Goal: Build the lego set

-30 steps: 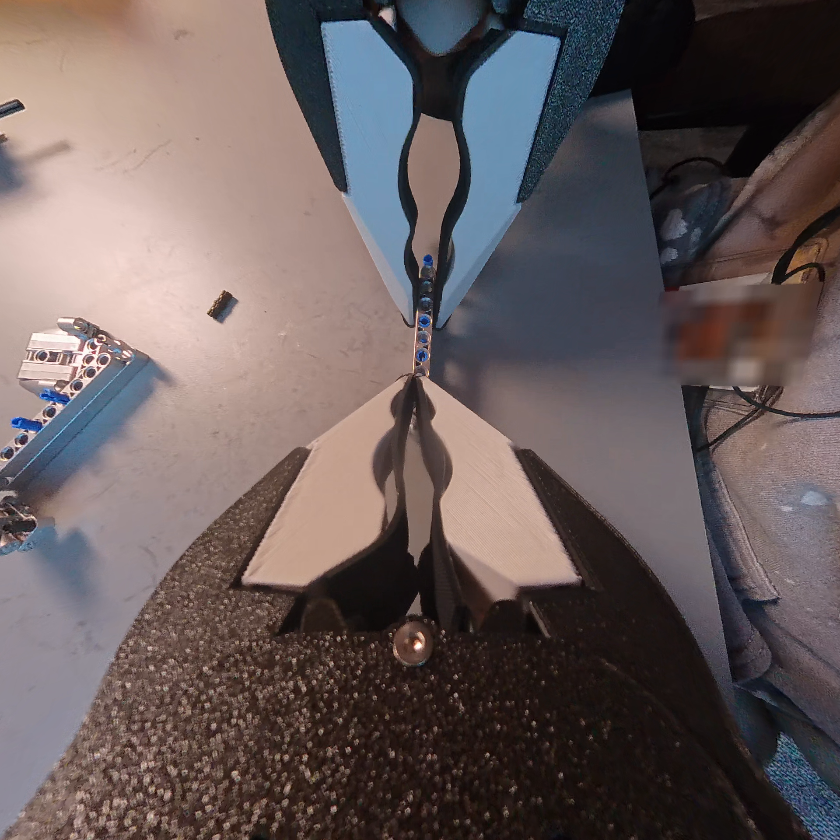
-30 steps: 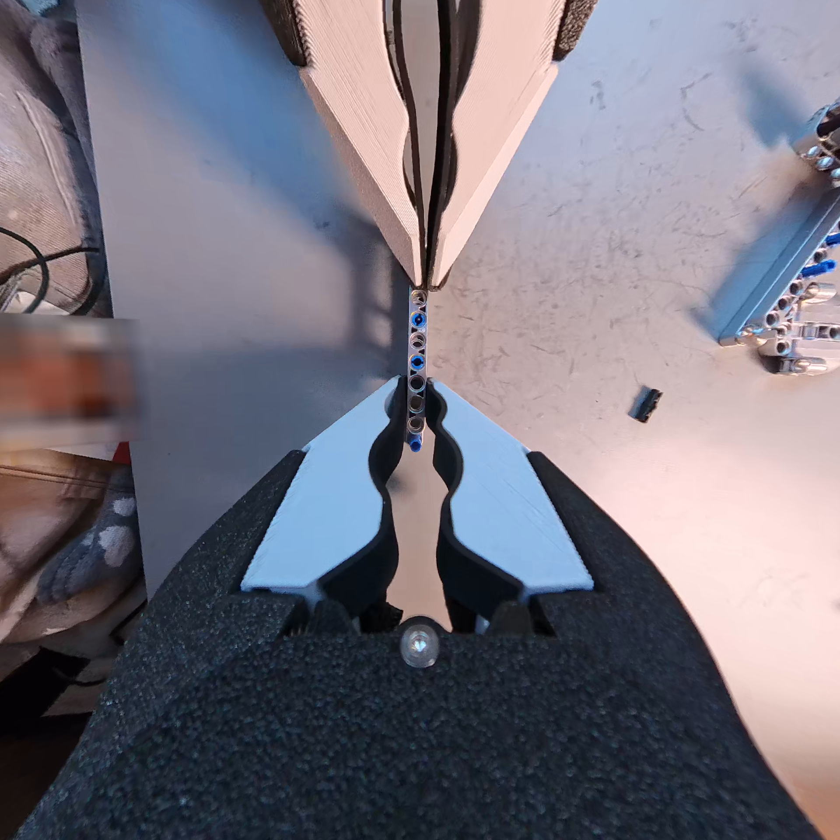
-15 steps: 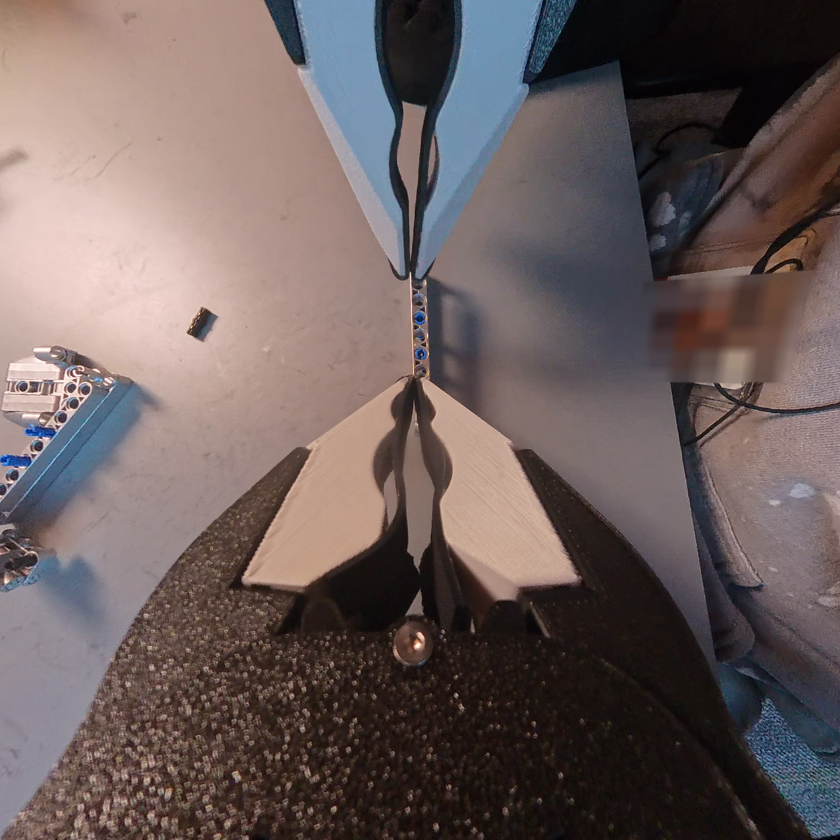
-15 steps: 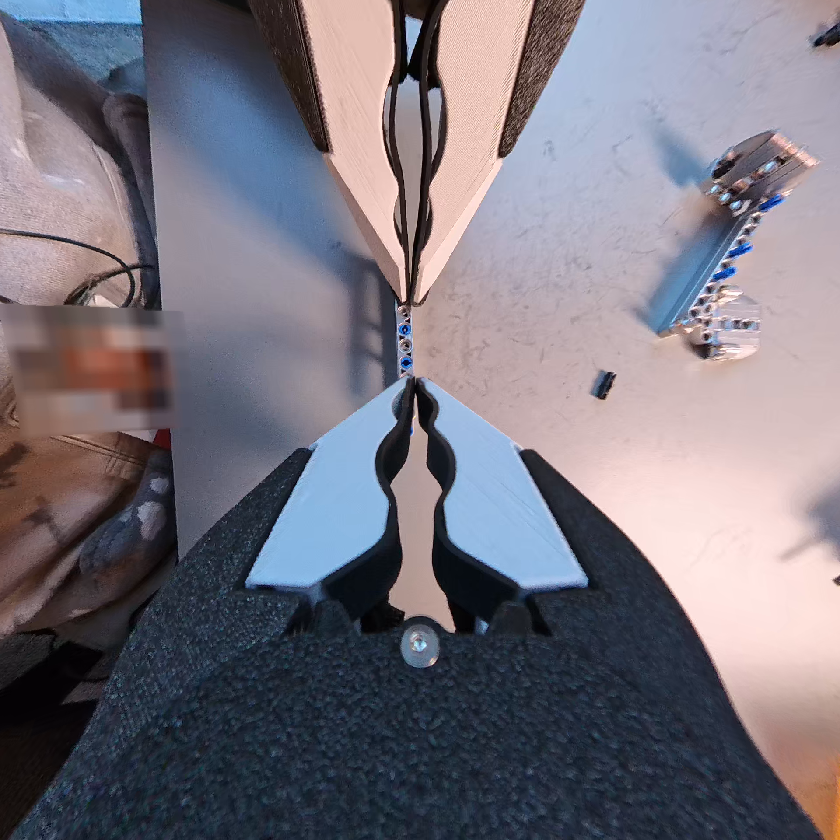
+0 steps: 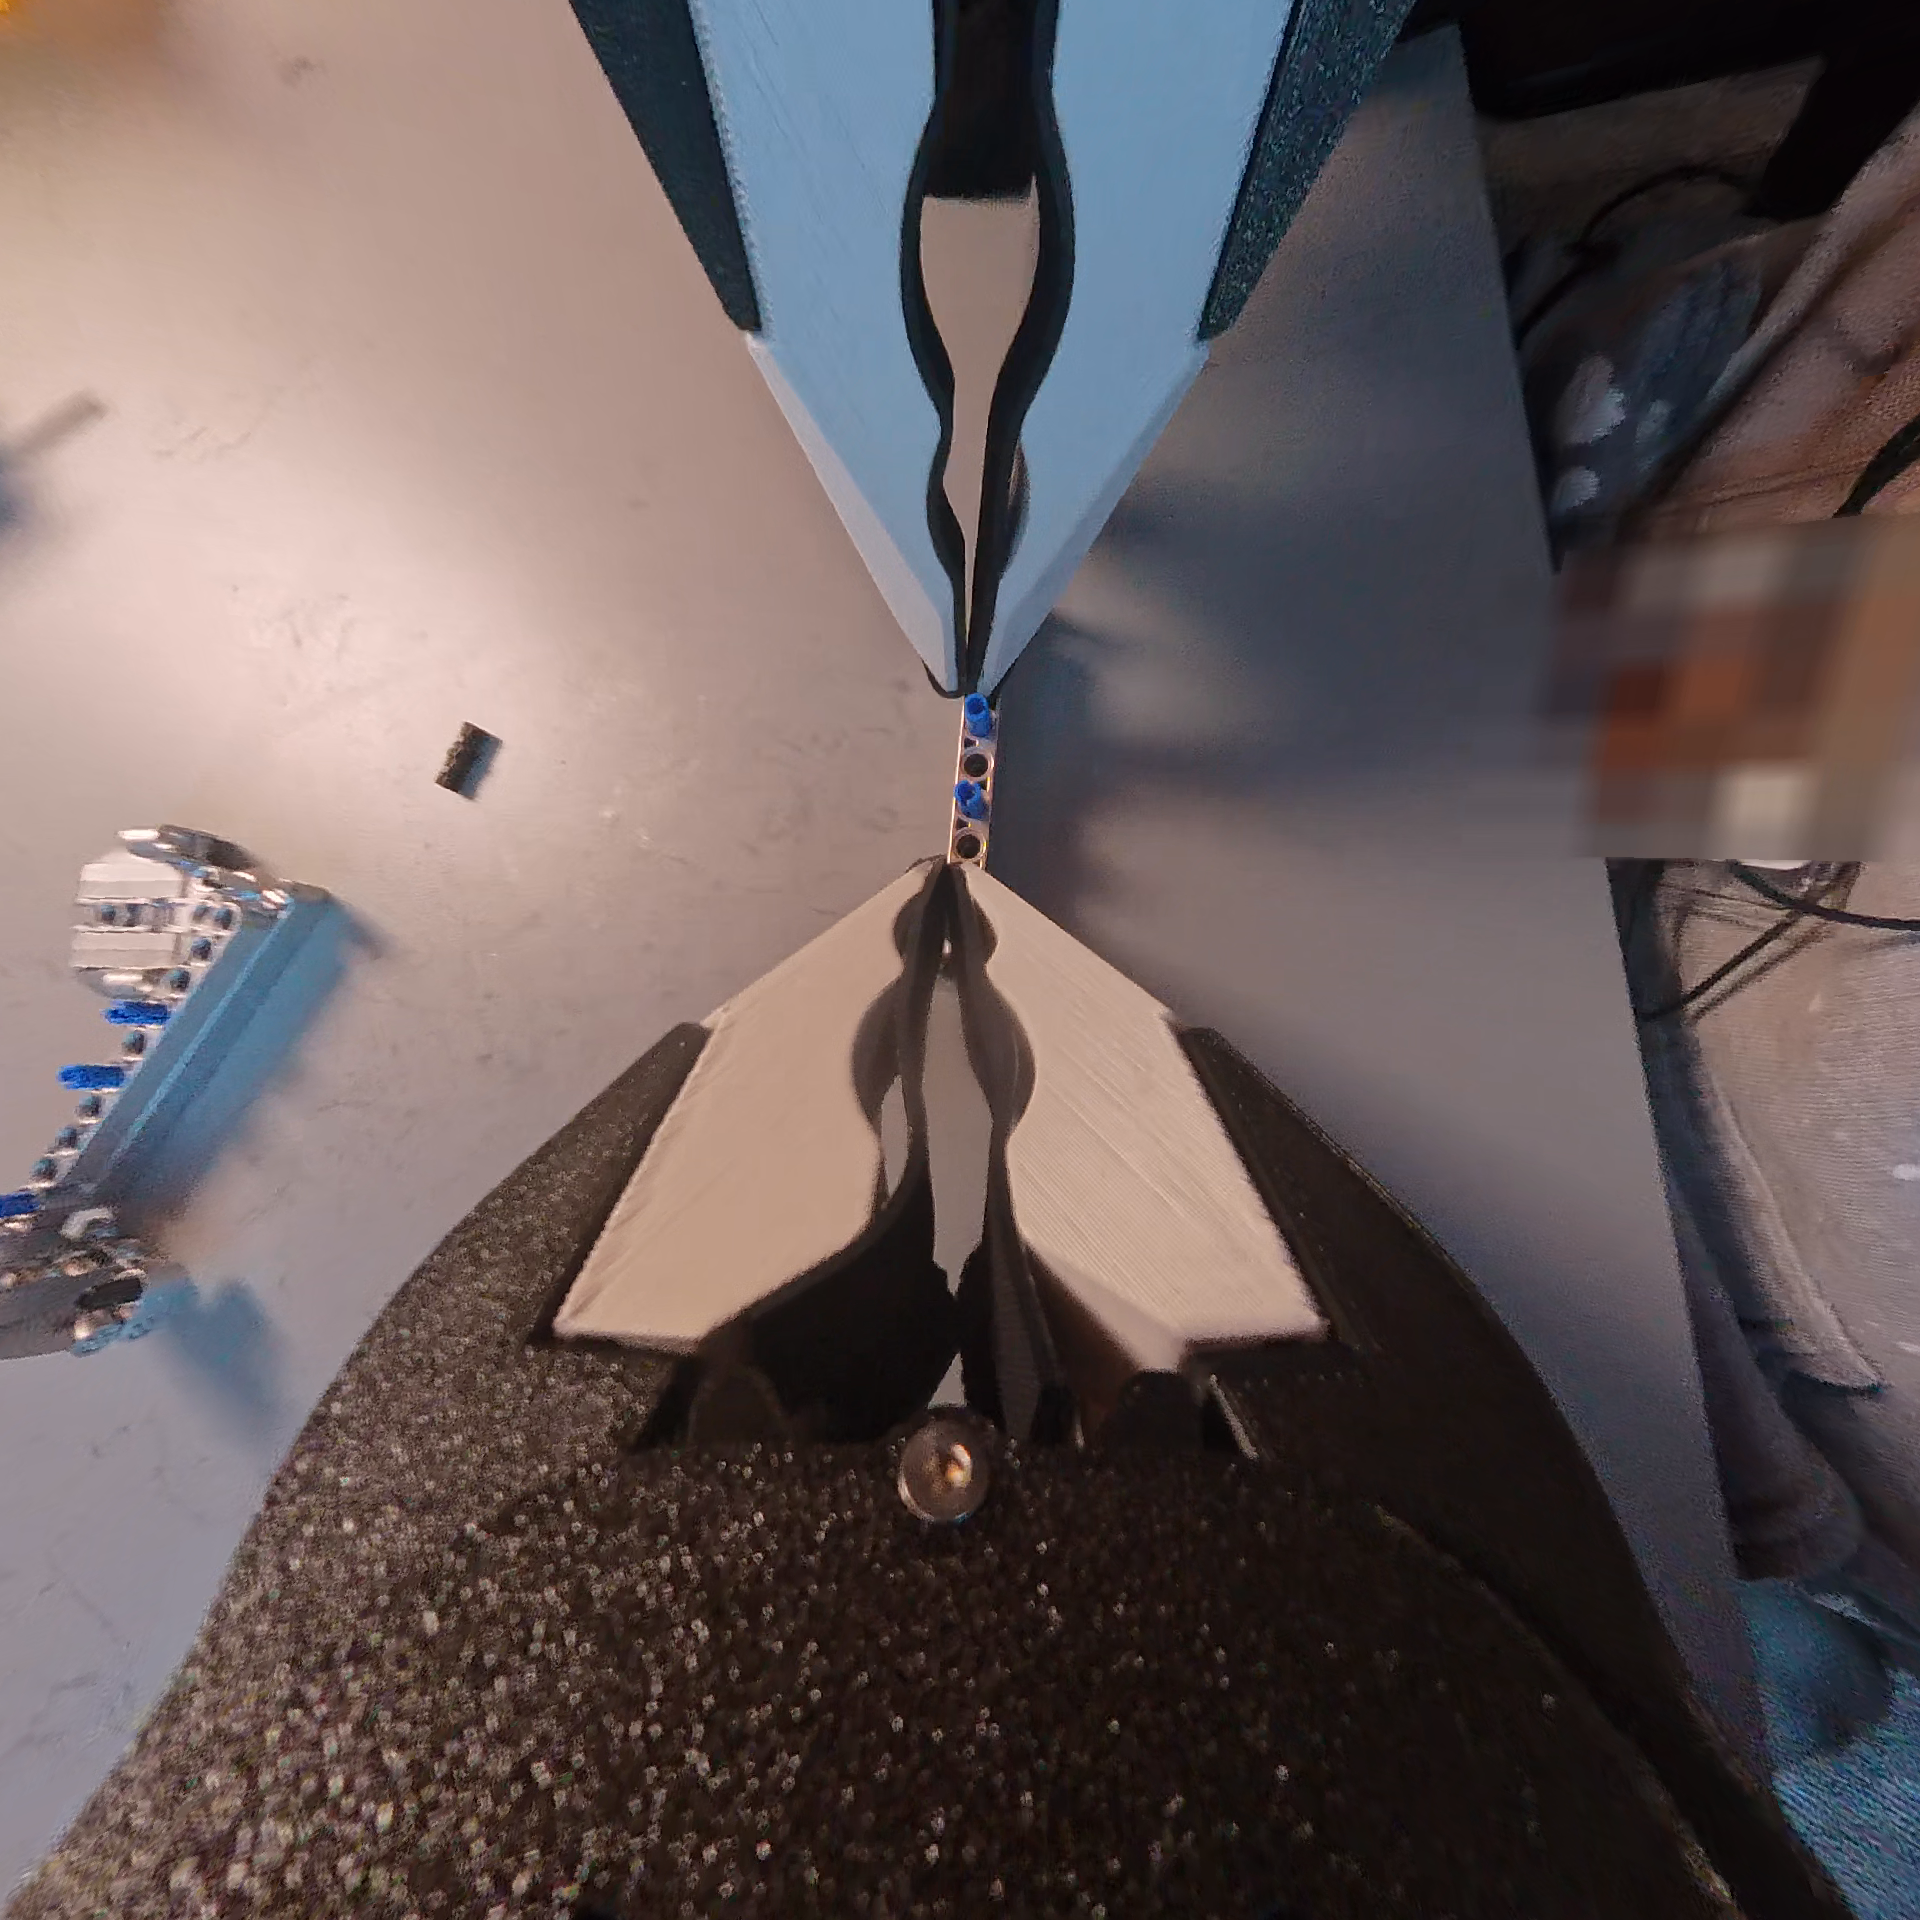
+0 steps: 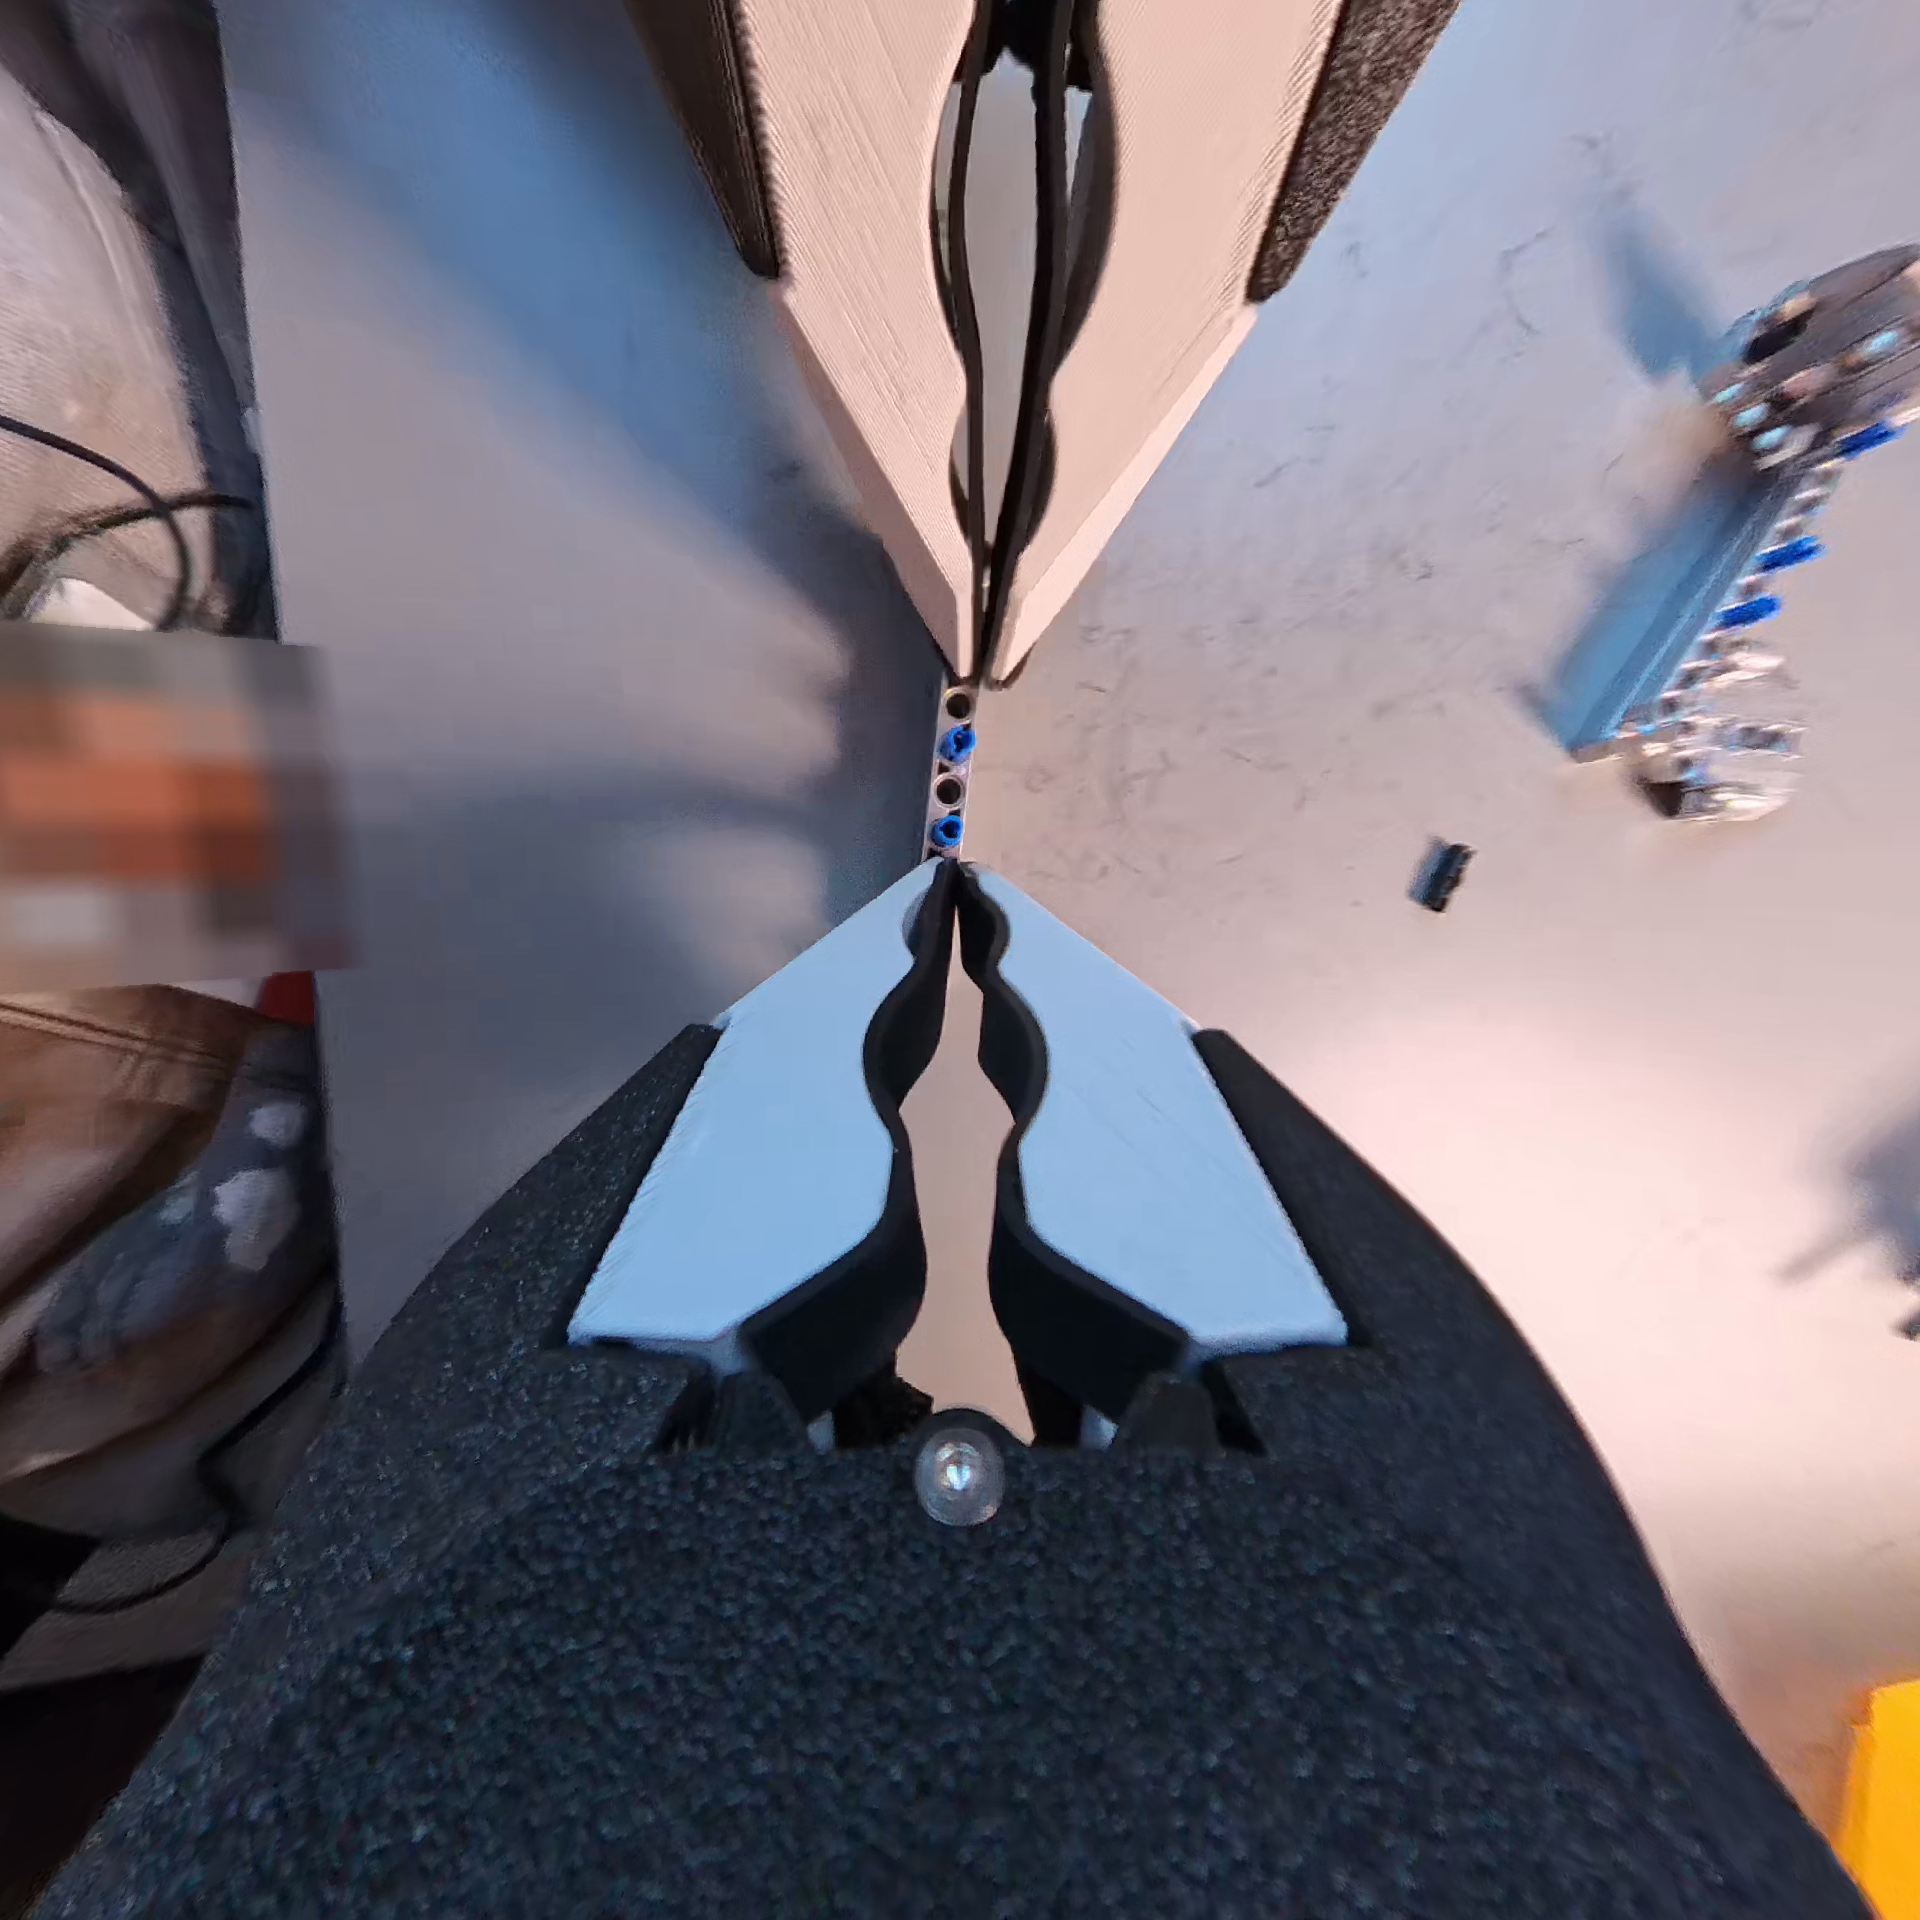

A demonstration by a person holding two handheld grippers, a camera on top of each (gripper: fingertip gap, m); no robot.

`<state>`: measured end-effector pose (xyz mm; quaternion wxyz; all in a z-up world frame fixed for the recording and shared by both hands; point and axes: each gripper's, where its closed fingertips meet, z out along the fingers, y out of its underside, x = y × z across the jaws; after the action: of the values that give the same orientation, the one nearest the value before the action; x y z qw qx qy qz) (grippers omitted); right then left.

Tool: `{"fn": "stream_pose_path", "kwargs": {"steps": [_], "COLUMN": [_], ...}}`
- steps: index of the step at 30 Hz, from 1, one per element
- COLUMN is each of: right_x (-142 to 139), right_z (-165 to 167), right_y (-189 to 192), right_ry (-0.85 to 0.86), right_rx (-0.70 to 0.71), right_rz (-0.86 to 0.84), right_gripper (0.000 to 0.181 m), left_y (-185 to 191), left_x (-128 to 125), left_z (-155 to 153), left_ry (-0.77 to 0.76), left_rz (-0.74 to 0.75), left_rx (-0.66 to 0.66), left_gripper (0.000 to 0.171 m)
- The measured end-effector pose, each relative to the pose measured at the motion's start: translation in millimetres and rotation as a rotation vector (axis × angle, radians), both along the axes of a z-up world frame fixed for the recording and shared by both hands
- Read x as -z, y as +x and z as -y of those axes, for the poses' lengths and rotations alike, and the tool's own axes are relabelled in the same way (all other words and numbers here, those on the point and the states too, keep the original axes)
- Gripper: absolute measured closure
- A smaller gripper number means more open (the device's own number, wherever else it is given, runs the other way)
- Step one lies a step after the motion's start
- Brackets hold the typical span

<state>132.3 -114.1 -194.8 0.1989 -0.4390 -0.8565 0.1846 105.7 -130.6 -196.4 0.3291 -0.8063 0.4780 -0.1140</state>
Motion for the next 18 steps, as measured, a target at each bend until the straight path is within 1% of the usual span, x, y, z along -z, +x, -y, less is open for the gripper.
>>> {"fn": "stream_pose_path", "kwargs": {"steps": [1, 4, 6, 8, 10, 11, 13, 14, 16, 18], "right_x": [-0.2, 0.3, 0.0, -0.9, -11.7, -18.2, -23.8, -23.6, -18.6, -11.0], "right_z": [-0.5, 2.1, 0.7, -3.9, -1.9, -2.4, -5.2, -5.9, -4.8, -3.9], "right_y": [-0.5, 1.0, -0.2, -1.7, -3.1, -2.7, 1.8, 4.6, 9.6, 11.0], "right_ry": [0.020, -0.059, -0.075, -0.101, -0.179, -0.217, -0.255, -0.258, -0.246, -0.215], "right_rx": [0.002, 0.045, 0.065, 0.096, 0.105, 0.120, 0.135, 0.136, 0.127, 0.119], "right_rz": [-0.028, -0.030, -0.031, -0.052, -0.108, -0.130, -0.145, -0.147, -0.137, -0.121], "right_gripper": [0.181, 0.181, 0.181, 0.181, 0.179, 0.173, 0.164, 0.160, 0.152, 0.152], "left_y": [-0.2, 2.2, 2.0, 2.5, 2.7, 2.8, 3.4, 1.8, -2.3, -0.5], "left_x": [0.0, 0.1, -0.2, -0.5, -2.4, -5.8, -15.8, -17.9, -12.9, -2.6], "left_z": [0.4, 5.0, 4.1, 2.6, 2.8, 2.9, 4.3, 4.5, 4.7, 7.5], "left_ry": [0.022, -0.032, -0.044, -0.059, -0.068, -0.066, -0.079, -0.084, -0.083, -0.094], "left_rz": [0.001, 0.052, 0.046, 0.070, 0.115, 0.155, 0.253, 0.278, 0.258, 0.218], "left_rx": [0.001, -0.002, 0.000, -0.016, -0.032, -0.041, -0.058, -0.067, -0.079, -0.068], "left_gripper": [0.171, 0.171, 0.171, 0.171, 0.171, 0.171, 0.155, 0.149, 0.143, 0.143]}}
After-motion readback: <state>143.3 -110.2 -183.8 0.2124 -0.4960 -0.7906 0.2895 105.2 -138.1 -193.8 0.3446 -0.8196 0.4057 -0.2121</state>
